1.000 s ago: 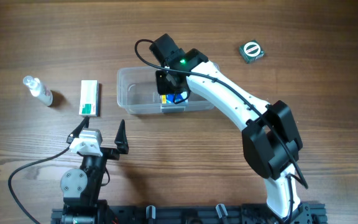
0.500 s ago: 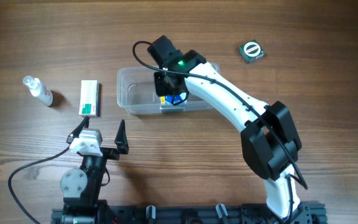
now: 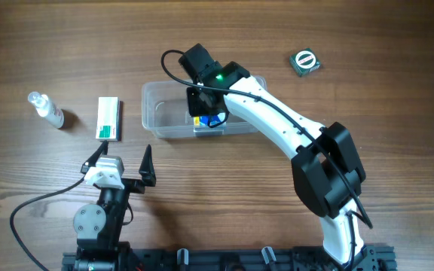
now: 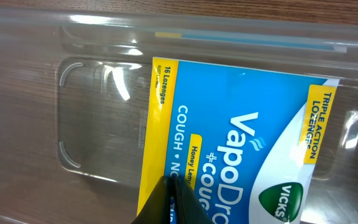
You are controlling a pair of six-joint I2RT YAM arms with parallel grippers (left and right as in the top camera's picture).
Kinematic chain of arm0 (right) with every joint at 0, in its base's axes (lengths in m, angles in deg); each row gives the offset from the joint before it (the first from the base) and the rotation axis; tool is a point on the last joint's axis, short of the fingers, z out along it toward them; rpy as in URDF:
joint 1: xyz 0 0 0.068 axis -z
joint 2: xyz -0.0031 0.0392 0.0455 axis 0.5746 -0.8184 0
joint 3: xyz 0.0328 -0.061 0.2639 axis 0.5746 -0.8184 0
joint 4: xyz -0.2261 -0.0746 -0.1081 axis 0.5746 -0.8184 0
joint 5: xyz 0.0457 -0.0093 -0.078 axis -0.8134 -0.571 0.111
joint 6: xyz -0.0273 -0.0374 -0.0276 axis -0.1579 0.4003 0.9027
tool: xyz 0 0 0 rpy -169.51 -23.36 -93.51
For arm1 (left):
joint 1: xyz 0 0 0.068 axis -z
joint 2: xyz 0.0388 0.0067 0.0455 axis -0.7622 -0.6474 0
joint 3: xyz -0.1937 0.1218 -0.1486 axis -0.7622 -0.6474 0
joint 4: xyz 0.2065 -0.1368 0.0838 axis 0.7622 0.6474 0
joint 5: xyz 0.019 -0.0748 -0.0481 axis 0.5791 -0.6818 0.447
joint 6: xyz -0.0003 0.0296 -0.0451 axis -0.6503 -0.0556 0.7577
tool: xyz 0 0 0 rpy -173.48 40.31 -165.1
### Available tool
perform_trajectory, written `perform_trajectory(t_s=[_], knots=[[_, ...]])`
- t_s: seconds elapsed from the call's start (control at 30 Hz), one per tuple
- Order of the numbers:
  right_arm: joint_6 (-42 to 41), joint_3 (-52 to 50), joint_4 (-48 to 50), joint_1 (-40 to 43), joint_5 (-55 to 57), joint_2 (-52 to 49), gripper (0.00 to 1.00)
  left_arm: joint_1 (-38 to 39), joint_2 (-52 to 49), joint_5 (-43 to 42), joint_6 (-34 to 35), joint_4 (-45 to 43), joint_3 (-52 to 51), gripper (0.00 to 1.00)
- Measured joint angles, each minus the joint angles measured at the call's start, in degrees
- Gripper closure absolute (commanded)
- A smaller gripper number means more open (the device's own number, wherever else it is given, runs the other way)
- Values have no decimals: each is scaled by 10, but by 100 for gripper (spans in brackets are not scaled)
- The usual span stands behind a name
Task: Pack container
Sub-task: 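Lower the VapoDrops pack into the container beside the white box, then open the right gripper, move to the green Zam-Buk tin, grasp it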
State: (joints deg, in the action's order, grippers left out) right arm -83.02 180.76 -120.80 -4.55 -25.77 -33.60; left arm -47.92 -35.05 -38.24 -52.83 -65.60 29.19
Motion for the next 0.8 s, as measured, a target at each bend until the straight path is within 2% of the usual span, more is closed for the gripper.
perform_trajectory(t_s=[0.17, 0.27, 0.33, 0.4, 0.43, 0.47, 0.57, 0.67, 0.8], knots=[[1, 1, 0, 0, 0, 0, 94, 0, 0, 0, 0, 0, 0, 0], [11, 18, -9, 0, 0, 1, 90, 0, 0, 0, 0, 0, 0, 0], [19, 27, -14, 1, 0, 19, 82, 0, 0, 0, 0, 0, 0, 0], [33, 30, -16, 13, 1, 81, 51, 0, 0, 0, 0, 0, 0, 0], [42, 33, -19, 29, 2, 123, 47, 0, 0, 0, 0, 0, 0, 0], [50, 37, -26, 46, 10, 155, 38, 0, 0, 0, 0, 0, 0, 0], [72, 50, -60, 131, 60, 247, 0, 0, 0, 0, 0, 0, 0, 0], [116, 54, -91, 226, 59, 260, 0, 0, 0, 0, 0, 0, 0, 0], [143, 50, -83, 260, 43, 234, 0, 0, 0, 0, 0, 0, 0, 0]])
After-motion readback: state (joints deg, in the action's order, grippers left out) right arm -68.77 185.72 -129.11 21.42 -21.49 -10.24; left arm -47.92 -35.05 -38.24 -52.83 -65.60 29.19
